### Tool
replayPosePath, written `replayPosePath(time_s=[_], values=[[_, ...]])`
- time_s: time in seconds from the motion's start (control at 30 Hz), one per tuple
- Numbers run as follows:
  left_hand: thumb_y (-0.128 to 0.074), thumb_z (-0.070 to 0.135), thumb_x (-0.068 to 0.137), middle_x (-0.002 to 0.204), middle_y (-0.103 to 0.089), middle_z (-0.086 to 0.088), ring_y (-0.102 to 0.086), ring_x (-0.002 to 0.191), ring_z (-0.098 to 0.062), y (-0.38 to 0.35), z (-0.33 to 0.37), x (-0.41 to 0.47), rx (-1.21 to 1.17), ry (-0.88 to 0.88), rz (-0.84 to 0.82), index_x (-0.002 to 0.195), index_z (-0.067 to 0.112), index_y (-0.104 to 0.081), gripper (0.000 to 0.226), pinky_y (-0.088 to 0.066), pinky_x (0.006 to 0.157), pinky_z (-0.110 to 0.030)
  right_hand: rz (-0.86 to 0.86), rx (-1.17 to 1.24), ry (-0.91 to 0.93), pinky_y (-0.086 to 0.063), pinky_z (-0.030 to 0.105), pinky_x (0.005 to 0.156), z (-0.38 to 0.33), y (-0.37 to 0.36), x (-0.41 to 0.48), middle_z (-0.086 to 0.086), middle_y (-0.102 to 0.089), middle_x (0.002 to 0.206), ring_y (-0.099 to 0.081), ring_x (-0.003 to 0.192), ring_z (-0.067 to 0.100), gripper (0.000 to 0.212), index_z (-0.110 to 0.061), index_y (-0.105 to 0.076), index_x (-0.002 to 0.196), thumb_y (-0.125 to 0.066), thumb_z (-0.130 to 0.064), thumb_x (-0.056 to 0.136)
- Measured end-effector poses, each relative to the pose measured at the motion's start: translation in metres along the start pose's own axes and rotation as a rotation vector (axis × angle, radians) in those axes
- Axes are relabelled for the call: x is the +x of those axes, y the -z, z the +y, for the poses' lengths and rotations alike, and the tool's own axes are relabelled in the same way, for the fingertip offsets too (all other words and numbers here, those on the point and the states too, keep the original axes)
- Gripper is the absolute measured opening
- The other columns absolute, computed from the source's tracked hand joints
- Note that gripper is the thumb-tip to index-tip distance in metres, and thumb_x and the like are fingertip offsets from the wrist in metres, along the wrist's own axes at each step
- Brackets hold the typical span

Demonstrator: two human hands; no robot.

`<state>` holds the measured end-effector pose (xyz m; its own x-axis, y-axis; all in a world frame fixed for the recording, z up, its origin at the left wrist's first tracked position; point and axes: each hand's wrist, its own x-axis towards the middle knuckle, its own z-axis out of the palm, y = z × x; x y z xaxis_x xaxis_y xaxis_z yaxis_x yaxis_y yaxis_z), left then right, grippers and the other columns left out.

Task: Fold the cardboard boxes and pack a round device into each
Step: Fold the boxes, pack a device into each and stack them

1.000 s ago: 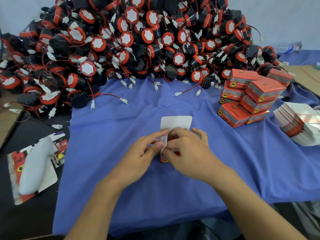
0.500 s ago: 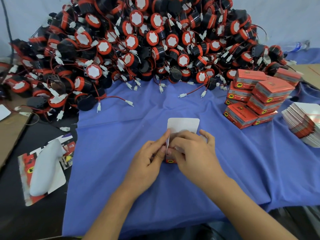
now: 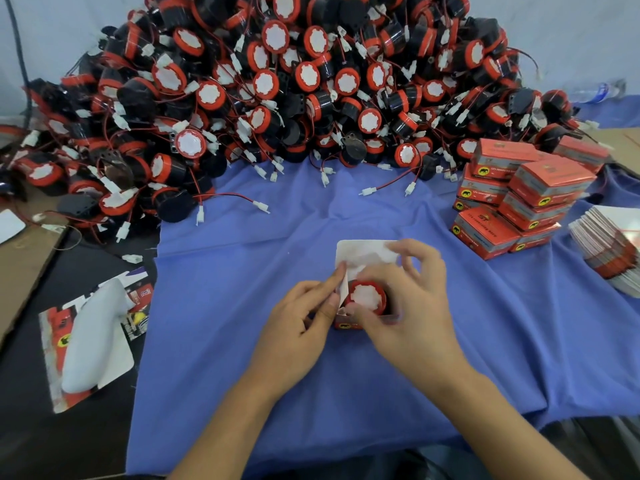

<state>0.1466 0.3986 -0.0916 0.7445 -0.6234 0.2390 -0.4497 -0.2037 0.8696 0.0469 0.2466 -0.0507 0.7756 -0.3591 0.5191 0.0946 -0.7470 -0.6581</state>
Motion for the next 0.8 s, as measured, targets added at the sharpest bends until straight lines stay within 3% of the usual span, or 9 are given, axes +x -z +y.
replayPosePath(time_s=[0.07, 0.13, 0.2, 0.27, 0.43, 0.63, 0.7, 0.8], values=[[-0.049, 0.04, 0.105, 0.106, -0.061, 0.015, -0.063, 0.099, -0.015, -0.001, 0.0, 0.0, 0.013, 0.003, 0.018, 0.141, 0.064, -0.046, 0.043, -0.052, 0.084, -0.025, 0.181, 0.204, -0.068, -0.044, 0.019, 0.104, -0.001, 0.0, -0.004, -0.001, -0.041, 0.134, -0.046, 0.135, 0.014, 0.028, -0.03, -0.065, 0.102, -0.08, -0.014, 0.086], [-0.051, 0.038, 0.106, 0.104, -0.061, 0.016, -0.061, 0.096, -0.013, -0.001, 0.0, 0.0, 0.014, 0.019, 0.036, 0.14, 0.062, -0.049, 0.042, -0.047, 0.078, -0.016, 0.331, 0.517, -0.23, -0.052, 0.03, 0.097, 0.002, -0.003, -0.007, 0.0, -0.056, 0.125, -0.057, 0.125, 0.014, 0.01, -0.027, -0.064, 0.105, -0.066, -0.025, 0.096], [-0.053, 0.036, 0.105, 0.103, -0.061, 0.017, -0.061, 0.093, -0.009, -0.002, 0.001, 0.0, 0.013, 0.03, 0.045, 0.14, 0.059, -0.052, 0.041, -0.043, 0.076, -0.01, 0.351, 0.697, -0.406, -0.052, 0.045, 0.103, 0.01, -0.004, -0.009, 0.0, -0.066, 0.118, -0.064, 0.118, 0.013, 0.011, -0.023, -0.063, 0.107, -0.059, -0.015, 0.101], [-0.055, 0.037, 0.104, 0.106, -0.062, 0.019, -0.06, 0.09, -0.005, -0.003, 0.003, 0.0, 0.008, 0.037, 0.051, 0.137, 0.057, -0.056, 0.039, -0.043, 0.075, -0.009, 0.303, 0.71, -0.464, -0.049, 0.05, 0.109, 0.017, -0.005, -0.008, 0.003, -0.067, 0.12, -0.063, 0.123, 0.018, 0.022, -0.019, -0.062, 0.108, -0.059, 0.002, 0.1], [-0.064, 0.038, 0.1, 0.112, -0.058, 0.021, -0.061, 0.079, -0.006, -0.003, 0.004, 0.0, -0.013, 0.084, 0.052, 0.118, 0.057, -0.069, 0.027, -0.044, 0.073, -0.011, 0.14, 0.825, -0.484, -0.055, 0.024, 0.088, 0.019, -0.013, -0.009, 0.005, -0.071, 0.12, -0.069, 0.113, 0.017, 0.024, -0.016, -0.062, 0.118, -0.07, -0.015, 0.095], [-0.061, 0.048, 0.091, 0.121, -0.054, 0.024, -0.06, 0.08, -0.001, -0.003, 0.004, 0.002, 0.027, 0.094, 0.076, 0.112, 0.054, -0.072, 0.025, -0.043, 0.07, -0.014, 0.045, 0.717, -0.453, -0.059, 0.032, 0.088, 0.024, -0.015, -0.01, 0.0, -0.067, 0.123, -0.066, 0.115, 0.018, 0.059, -0.032, -0.051, 0.135, -0.07, 0.004, 0.093], [-0.065, 0.041, 0.094, 0.134, -0.052, 0.032, -0.056, 0.072, 0.007, -0.003, 0.005, 0.002, 0.019, 0.073, 0.074, 0.112, 0.055, -0.072, 0.024, -0.042, 0.068, -0.011, 0.051, 0.73, -0.436, -0.058, 0.031, 0.087, 0.025, -0.015, -0.01, 0.002, -0.069, 0.12, -0.067, 0.113, 0.021, 0.042, -0.02, -0.057, 0.126, -0.068, 0.005, 0.094], [-0.066, 0.027, 0.096, 0.128, -0.062, 0.034, -0.057, 0.075, 0.014, -0.003, 0.005, 0.001, -0.024, 0.028, 0.077, 0.114, 0.044, -0.075, 0.026, -0.041, 0.068, -0.003, 0.044, 0.753, -0.438, -0.056, 0.027, 0.081, 0.025, -0.014, -0.009, -0.004, -0.069, 0.106, -0.066, 0.097, 0.012, 0.019, -0.012, -0.059, 0.111, -0.065, 0.0, 0.097]])
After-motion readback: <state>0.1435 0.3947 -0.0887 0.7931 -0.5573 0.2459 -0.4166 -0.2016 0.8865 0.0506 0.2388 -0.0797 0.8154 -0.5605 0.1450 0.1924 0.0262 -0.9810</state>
